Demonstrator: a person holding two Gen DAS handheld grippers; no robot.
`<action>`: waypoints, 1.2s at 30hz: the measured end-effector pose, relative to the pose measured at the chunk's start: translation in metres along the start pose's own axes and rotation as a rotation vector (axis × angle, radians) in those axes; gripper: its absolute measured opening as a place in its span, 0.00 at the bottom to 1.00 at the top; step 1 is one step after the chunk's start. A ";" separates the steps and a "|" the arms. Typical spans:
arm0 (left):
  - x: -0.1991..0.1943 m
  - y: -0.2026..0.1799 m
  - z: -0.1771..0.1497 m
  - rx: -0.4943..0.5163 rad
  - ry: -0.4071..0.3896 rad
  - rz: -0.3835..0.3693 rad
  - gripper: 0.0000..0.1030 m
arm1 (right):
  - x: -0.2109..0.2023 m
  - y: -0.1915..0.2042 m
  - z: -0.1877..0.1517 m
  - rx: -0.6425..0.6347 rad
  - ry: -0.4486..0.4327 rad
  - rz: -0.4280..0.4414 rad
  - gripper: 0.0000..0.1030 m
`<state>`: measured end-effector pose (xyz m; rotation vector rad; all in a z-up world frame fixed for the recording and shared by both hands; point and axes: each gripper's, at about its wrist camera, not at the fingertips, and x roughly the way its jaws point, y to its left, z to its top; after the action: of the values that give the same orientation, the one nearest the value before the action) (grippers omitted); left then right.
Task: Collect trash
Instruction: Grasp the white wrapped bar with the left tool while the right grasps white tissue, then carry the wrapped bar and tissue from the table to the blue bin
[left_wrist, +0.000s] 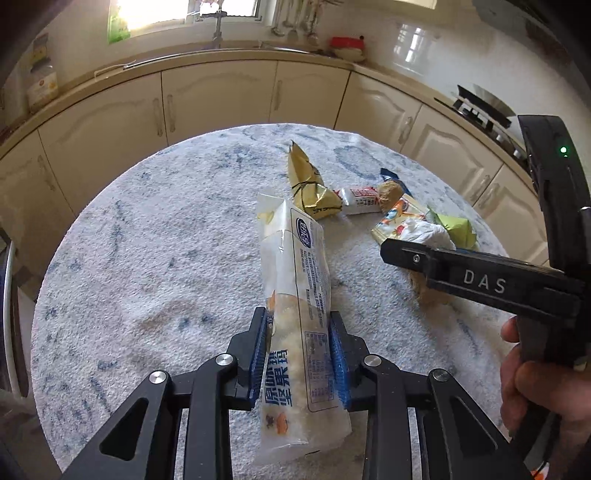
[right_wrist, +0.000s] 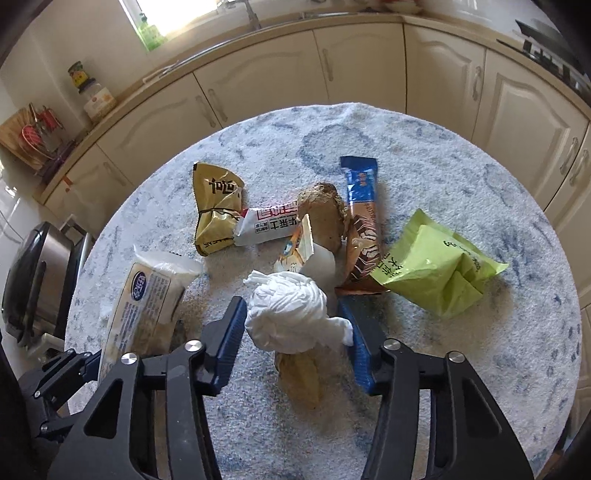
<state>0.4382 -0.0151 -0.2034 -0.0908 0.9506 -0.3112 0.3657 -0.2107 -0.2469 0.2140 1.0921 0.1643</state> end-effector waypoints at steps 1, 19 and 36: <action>-0.001 0.001 0.000 -0.002 -0.002 0.001 0.27 | 0.000 0.000 0.000 -0.003 -0.006 0.004 0.36; -0.092 -0.026 -0.050 0.011 -0.086 -0.047 0.27 | -0.087 -0.014 -0.059 0.012 -0.108 0.089 0.32; -0.176 -0.119 -0.076 0.231 -0.169 -0.179 0.27 | -0.209 -0.083 -0.122 0.141 -0.270 0.005 0.32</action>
<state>0.2549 -0.0710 -0.0843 0.0099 0.7345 -0.5674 0.1647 -0.3297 -0.1427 0.3550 0.8351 0.0606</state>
